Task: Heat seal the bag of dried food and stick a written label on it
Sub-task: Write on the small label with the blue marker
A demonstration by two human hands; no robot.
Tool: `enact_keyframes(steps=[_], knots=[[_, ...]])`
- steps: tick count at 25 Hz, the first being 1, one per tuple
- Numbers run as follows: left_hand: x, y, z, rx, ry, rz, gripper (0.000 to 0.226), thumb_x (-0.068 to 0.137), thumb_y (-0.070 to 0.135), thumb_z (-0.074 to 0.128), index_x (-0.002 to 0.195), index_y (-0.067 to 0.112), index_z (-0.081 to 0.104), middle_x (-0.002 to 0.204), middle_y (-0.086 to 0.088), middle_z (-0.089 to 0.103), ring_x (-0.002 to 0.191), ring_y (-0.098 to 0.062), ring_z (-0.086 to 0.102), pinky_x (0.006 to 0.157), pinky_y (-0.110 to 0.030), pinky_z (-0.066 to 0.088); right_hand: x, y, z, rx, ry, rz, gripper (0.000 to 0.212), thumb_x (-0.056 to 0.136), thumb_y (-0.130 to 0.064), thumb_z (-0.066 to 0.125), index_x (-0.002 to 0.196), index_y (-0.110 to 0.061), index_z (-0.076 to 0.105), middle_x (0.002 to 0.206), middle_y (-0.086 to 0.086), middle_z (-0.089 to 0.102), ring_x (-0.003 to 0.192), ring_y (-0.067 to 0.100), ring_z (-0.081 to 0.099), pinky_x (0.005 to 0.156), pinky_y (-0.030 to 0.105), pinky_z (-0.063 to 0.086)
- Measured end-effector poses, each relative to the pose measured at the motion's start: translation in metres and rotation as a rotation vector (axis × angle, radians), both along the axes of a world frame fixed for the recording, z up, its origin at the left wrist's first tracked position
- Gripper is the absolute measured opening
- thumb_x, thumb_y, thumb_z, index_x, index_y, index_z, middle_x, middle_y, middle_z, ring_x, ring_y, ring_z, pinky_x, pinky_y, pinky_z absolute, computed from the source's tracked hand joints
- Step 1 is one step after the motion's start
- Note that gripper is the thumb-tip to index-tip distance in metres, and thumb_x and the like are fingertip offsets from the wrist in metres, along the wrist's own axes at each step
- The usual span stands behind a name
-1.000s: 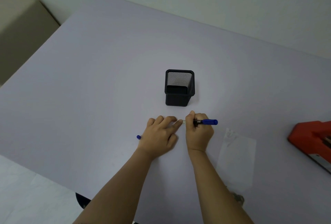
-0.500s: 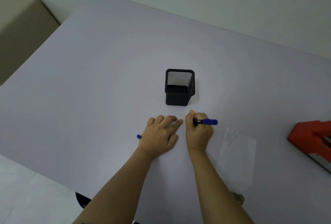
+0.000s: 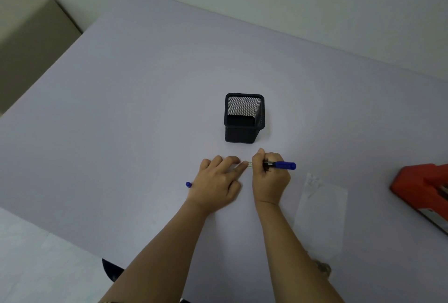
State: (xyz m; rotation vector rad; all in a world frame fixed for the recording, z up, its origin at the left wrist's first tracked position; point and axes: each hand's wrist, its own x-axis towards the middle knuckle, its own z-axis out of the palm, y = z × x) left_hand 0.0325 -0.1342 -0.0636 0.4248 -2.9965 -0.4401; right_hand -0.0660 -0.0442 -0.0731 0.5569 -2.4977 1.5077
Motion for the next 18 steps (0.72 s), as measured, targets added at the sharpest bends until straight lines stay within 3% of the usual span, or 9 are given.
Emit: enact_keyframes(steps=[5, 9, 18], knots=[[0.0008, 0.0006, 0.0011, -0.005, 0.010, -0.002, 0.045, 0.083, 0.030, 0.037, 0.119, 0.021, 0.063, 0.111, 0.001, 0.063, 0.083, -0.018, 0.058, 0.069, -0.033, 0.044, 0.0008, 0.0000, 0.0025, -0.018, -0.002, -0.012, 0.037, 0.087, -0.022, 0.048, 0.057, -0.001, 0.055, 0.052, 0.010, 0.056, 0.047, 0.013, 0.044, 0.050, 0.003, 0.033], [0.0008, 0.0009, 0.0004, -0.006, 0.009, -0.006, 0.045, 0.083, 0.030, 0.038, 0.120, 0.020, 0.063, 0.112, 0.001, 0.063, 0.083, -0.019, 0.058, 0.069, -0.034, 0.044, -0.0011, -0.0004, 0.0037, -0.047, -0.064, -0.096, 0.037, 0.087, -0.024, 0.048, 0.059, -0.002, 0.057, 0.053, 0.010, 0.058, 0.046, 0.020, 0.049, 0.047, 0.013, 0.033], [0.0002, 0.0006, -0.0014, 0.003, 0.010, -0.004, 0.045, 0.084, 0.031, 0.038, 0.121, 0.021, 0.061, 0.113, 0.001, 0.062, 0.084, -0.019, 0.057, 0.070, -0.036, 0.044, 0.0007, 0.0003, 0.0035, -0.014, -0.001, -0.009, 0.037, 0.087, -0.021, 0.048, 0.056, -0.001, 0.054, 0.051, 0.009, 0.055, 0.046, 0.014, 0.044, 0.048, 0.004, 0.031]])
